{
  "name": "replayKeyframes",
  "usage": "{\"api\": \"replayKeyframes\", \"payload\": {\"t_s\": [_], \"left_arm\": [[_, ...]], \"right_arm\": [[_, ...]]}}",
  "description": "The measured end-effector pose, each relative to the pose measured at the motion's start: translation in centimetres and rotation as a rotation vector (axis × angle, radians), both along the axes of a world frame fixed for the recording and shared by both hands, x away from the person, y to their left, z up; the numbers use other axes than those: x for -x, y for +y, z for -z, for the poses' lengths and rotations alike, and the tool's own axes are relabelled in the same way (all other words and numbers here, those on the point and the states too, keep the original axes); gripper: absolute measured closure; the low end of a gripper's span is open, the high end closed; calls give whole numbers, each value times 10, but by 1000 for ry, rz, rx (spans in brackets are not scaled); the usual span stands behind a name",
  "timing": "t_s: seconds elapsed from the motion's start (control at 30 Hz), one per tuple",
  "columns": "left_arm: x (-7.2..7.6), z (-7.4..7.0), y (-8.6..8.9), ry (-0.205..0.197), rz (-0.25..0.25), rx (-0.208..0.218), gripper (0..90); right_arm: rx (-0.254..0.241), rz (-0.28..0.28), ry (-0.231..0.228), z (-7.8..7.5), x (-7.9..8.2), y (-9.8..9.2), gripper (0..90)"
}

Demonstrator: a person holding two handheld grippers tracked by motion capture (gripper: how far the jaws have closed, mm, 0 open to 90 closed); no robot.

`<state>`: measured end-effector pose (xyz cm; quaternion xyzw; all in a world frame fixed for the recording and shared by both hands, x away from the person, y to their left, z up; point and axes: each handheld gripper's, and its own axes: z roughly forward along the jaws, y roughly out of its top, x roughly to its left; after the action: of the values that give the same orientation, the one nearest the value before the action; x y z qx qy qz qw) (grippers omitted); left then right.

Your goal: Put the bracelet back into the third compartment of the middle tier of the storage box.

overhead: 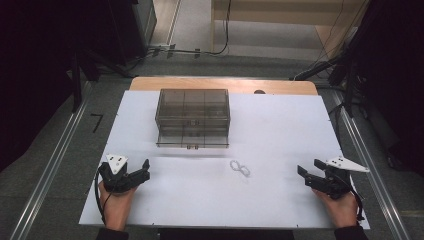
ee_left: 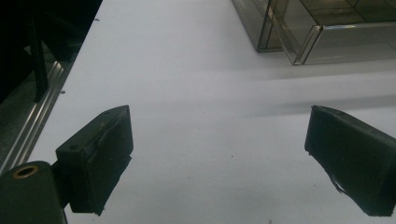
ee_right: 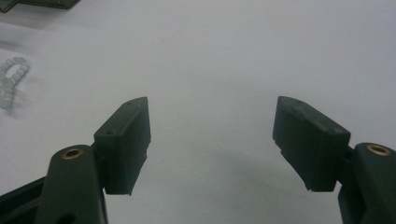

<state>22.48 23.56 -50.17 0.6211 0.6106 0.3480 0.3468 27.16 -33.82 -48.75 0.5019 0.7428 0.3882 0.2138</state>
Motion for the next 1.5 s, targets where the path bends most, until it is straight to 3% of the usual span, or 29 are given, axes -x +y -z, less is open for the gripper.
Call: {"api": "replayKeyframes", "payload": {"t_s": [0.47,0.97,1.5], "left_arm": [[-1,1,1,4,-6,1,80],[-2,2,-1,7,1,-2,80],[-2,2,-1,10,3,-1,81]], "right_arm": [[25,-24,-4,0,0,7,262],[5,-43,-4,-1,1,13,264],[24,-74,12,1,0,23,264]]}}
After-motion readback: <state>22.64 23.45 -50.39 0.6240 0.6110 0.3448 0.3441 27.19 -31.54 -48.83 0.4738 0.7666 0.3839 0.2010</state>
